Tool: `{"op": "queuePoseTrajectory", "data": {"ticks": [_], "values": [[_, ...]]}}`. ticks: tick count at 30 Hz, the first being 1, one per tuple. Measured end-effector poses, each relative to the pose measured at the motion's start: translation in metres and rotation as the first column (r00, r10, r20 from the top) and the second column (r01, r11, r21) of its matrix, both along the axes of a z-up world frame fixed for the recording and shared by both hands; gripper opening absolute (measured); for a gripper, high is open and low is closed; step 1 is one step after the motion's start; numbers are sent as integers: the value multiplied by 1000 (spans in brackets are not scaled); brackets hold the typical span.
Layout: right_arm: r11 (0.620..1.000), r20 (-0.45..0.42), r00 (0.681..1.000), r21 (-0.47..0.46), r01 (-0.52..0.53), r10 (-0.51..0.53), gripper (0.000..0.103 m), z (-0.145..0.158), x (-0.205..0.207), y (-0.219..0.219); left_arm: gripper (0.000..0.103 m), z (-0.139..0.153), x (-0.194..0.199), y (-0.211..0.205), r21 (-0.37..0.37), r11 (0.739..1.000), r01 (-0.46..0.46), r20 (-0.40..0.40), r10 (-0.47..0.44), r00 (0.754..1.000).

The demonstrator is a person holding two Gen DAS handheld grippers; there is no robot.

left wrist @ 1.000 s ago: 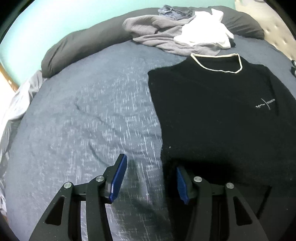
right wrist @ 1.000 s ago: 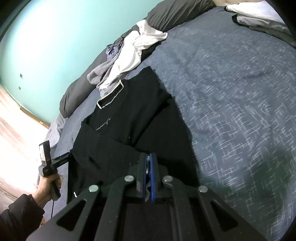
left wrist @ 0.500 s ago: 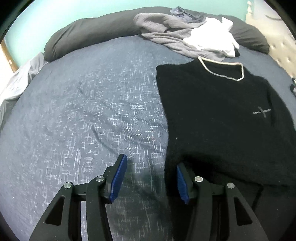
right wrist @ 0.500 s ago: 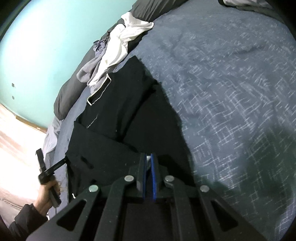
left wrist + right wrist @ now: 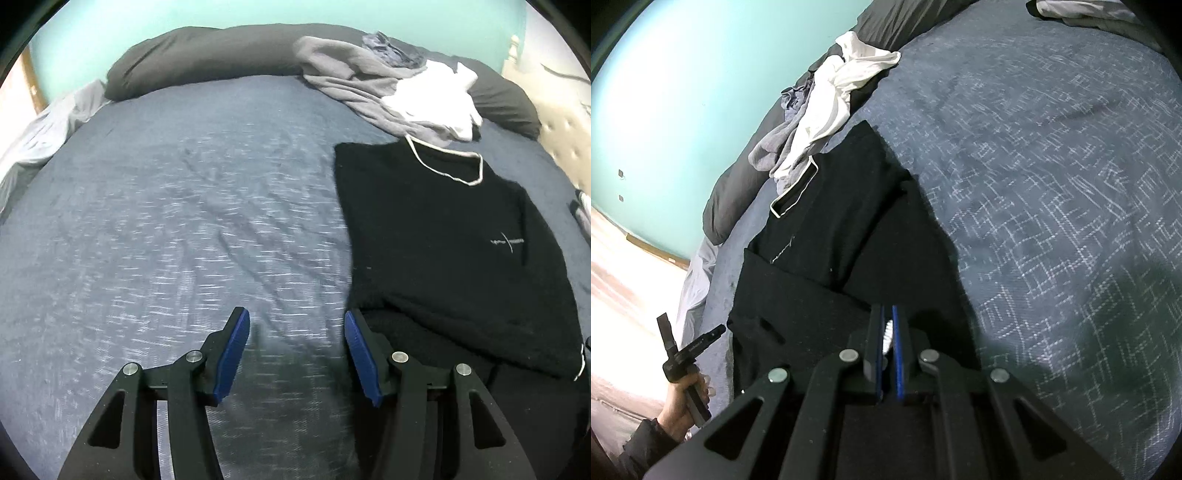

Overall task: Fold clothes
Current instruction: 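Carry the white cord over the sweater body and open the right gripper, then grasp the white-trimmed sleeve cuff with the right gripper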

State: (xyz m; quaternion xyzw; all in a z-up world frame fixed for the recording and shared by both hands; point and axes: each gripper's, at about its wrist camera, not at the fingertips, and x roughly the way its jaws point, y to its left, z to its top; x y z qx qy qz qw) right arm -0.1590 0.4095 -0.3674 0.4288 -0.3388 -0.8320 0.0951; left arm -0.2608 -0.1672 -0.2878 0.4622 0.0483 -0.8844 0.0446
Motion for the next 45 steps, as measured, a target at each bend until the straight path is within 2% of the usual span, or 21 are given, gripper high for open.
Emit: {"op": "queuePoseTrajectory", "data": {"ticks": [4, 12, 17, 23, 27, 29, 30, 33, 36, 42, 45], "values": [[1000, 2, 1000, -6, -5, 5, 6, -1, -1, -2, 58, 3, -4, -3, 10, 1000, 0, 1, 0, 1000], [1000, 14, 1000, -21, -3, 3, 6, -4, -1, -1, 60, -6, -32, 29, -2, 997, 79, 21, -79, 997], [1000, 12, 1000, -15, -13, 13, 6, -3, -2, -3, 61, -30, -47, 26, -34, 998, 56, 85, -53, 995], [1000, 13, 1000, -5, -18, 18, 6, -2, -3, -4, 62, -32, -46, 22, -44, 999, 31, 72, -28, 997], [1000, 20, 1000, 4, -6, 6, 8, -1, -2, -2, 62, -20, -36, 18, -34, 999, 11, 56, -9, 998], [1000, 29, 1000, -6, 9, -9, 32, 2, 2, -1, 62, -13, -29, 14, -27, 1000, 9, 51, -8, 999], [1000, 33, 999, -12, 14, -14, 37, 3, 4, -2, 62, -9, -25, 13, -20, 1000, 13, 50, -12, 999], [1000, 33, 999, -24, -12, 12, 38, 15, 9, -10, 62, 7, -8, 12, -7, 999, 40, 37, -39, 999], [996, 51, 996, 43, -77, 75, 38, 27, 10, -30, 62, 19, 8, 12, -5, 998, 68, 24, -68, 997], [982, 174, 978, 126, -139, 116, 38, 15, 10, -50, 62, 38, 43, 7, 30, 995, 92, 2, -92, 996], [984, 208, 972, 115, -135, 109, 39, 5, 8, -49, 62, 45, 61, 3, 38, 995, 97, -10, -97, 995]]}}
